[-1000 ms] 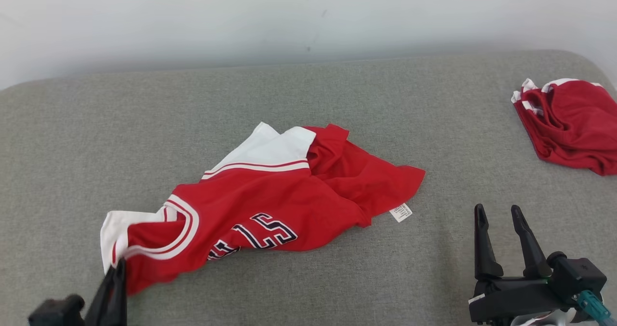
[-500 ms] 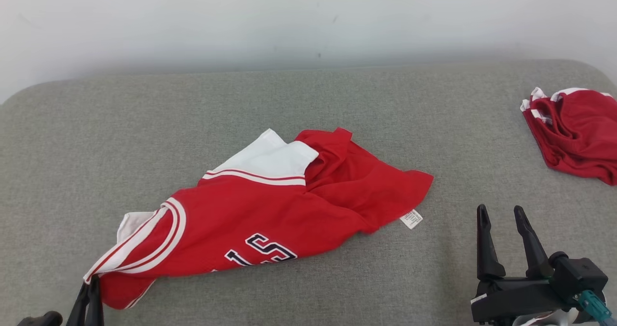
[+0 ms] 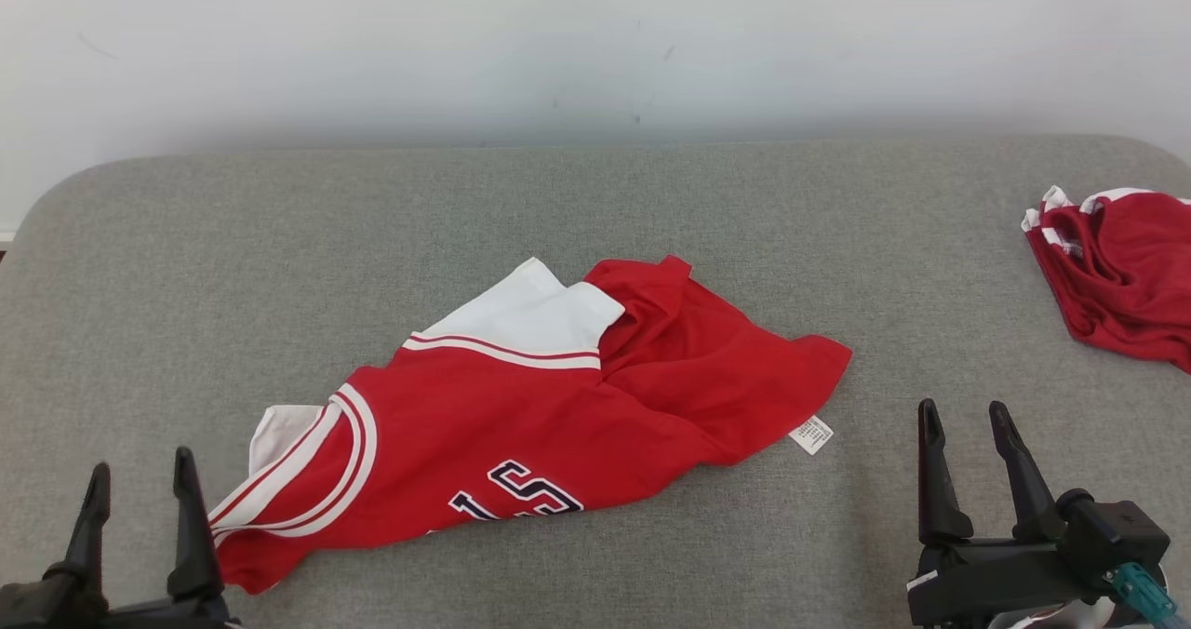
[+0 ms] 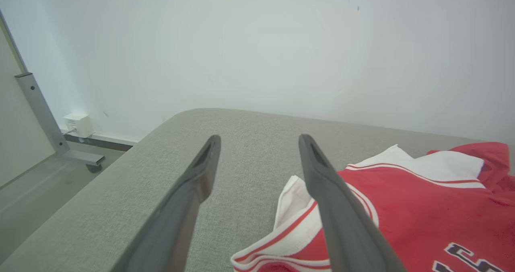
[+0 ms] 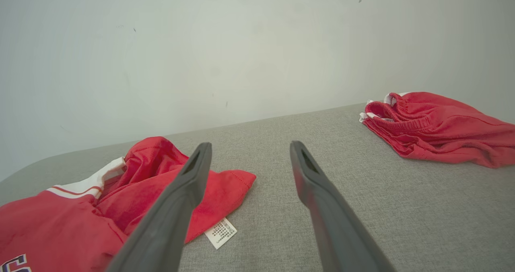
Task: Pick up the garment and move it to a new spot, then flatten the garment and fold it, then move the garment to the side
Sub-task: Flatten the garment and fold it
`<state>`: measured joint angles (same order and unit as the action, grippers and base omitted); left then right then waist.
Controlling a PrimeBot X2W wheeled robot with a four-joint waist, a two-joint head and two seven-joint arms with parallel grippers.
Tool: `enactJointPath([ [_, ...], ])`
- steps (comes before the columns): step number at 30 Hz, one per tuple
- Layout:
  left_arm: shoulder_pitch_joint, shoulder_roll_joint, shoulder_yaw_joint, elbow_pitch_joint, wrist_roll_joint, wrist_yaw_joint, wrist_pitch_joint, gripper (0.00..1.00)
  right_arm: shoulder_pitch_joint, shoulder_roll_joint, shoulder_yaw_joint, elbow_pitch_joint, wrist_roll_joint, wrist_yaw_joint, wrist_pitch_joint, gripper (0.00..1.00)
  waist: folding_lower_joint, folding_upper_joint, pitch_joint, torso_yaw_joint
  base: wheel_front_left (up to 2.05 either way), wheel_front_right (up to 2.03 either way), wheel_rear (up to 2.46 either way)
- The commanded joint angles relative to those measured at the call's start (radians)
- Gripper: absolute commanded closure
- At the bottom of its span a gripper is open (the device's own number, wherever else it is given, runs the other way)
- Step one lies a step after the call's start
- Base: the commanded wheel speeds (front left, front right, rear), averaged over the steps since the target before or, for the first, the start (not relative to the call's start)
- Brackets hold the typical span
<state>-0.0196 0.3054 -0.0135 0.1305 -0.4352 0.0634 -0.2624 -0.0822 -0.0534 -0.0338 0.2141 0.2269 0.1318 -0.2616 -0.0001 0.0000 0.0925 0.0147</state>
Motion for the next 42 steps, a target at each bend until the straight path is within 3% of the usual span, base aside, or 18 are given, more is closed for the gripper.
enactJointPath([
  [1, 0.015, -0.02, 0.013, -0.03, 0.025, -0.012, -0.003, 0.0, 0.004, -0.002, 0.001, 0.001, -0.002, -0.003, -0.004, 0.0, 0.0001, 0.0, -0.005, 0.001, 0.0, 0.0, 0.0],
  [13, 0.024, -0.14, 0.011, -0.079, 0.166, -0.093, -0.003, 0.0, 0.021, -0.007, 0.027, 0.006, 0.006, -0.003, -0.004, 0.0, 0.0001, 0.0, -0.039, -0.016, 0.0, 0.0, 0.0],
  [24, 0.034, -0.178, 0.02, -0.021, 0.212, -0.148, -0.003, 0.0, 0.032, -0.006, 0.047, 0.004, 0.012, -0.003, -0.004, 0.0, 0.0001, 0.0, -0.045, -0.024, 0.0, 0.0, 0.0],
  [32, -0.155, -0.089, -0.015, 0.048, 0.216, -0.185, 0.01, 0.0, -0.007, -0.009, 0.063, 0.002, 0.019, -0.003, -0.004, 0.0, 0.0001, 0.0, 0.005, -0.059, 0.0, 0.0, 0.0],
  [38, -0.391, 0.013, -0.09, 0.111, 0.162, -0.193, 0.105, 0.0, -0.044, -0.003, 0.071, 0.001, 0.033, -0.003, -0.004, 0.0, 0.0001, 0.0, 0.079, -0.131, 0.0, 0.0, 0.0],
  [42, -0.566, 0.106, -0.199, 0.16, 0.086, -0.193, 0.202, 0.0, -0.069, 0.001, 0.074, -0.002, 0.051, -0.003, -0.004, 0.0, 0.0001, 0.0, 0.142, -0.201, 0.0, 0.0, 0.0],
])
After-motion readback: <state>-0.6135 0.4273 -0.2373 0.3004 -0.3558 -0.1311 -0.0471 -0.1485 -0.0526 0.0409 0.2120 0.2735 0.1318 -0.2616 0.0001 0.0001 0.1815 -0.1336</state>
